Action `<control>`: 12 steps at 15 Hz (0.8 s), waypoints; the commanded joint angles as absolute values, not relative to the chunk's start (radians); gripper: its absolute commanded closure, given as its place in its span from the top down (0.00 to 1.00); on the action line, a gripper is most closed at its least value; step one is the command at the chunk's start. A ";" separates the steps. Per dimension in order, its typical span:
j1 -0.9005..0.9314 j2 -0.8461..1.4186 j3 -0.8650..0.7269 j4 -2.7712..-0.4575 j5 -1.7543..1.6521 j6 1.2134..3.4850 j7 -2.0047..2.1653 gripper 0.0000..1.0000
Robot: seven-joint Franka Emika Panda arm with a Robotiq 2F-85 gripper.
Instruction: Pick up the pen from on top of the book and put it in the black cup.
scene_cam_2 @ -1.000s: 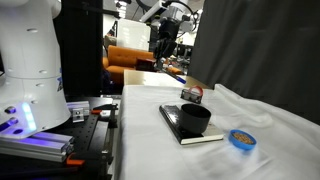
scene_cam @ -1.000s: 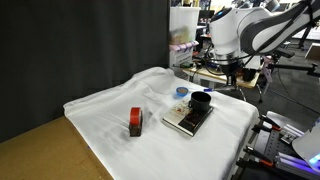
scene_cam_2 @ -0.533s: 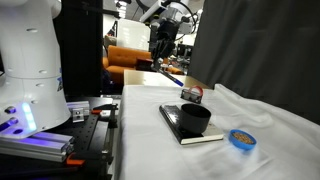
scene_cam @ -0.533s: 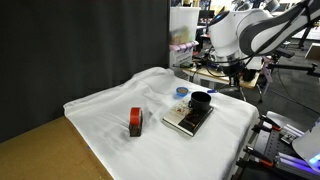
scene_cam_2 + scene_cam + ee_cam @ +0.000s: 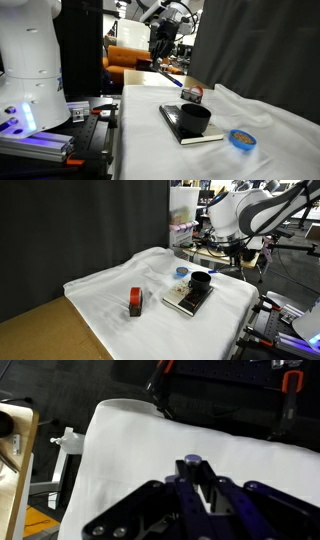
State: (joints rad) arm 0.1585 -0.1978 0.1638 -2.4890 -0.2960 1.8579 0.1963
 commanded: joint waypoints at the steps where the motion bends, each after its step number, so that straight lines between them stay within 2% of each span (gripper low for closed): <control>1: 0.152 -0.197 0.170 -2.487 -0.294 1.856 0.195 0.17; 4: 0.152 -0.197 0.170 -2.487 -0.294 1.856 0.195 0.17; 5: 0.150 -0.187 0.170 -2.483 -0.305 1.866 0.196 0.04; 12: 0.148 -0.031 0.163 -2.458 -0.378 1.921 0.191 0.04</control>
State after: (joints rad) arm 0.1584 -0.0985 0.1632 -2.4880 -0.3425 1.9019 0.1961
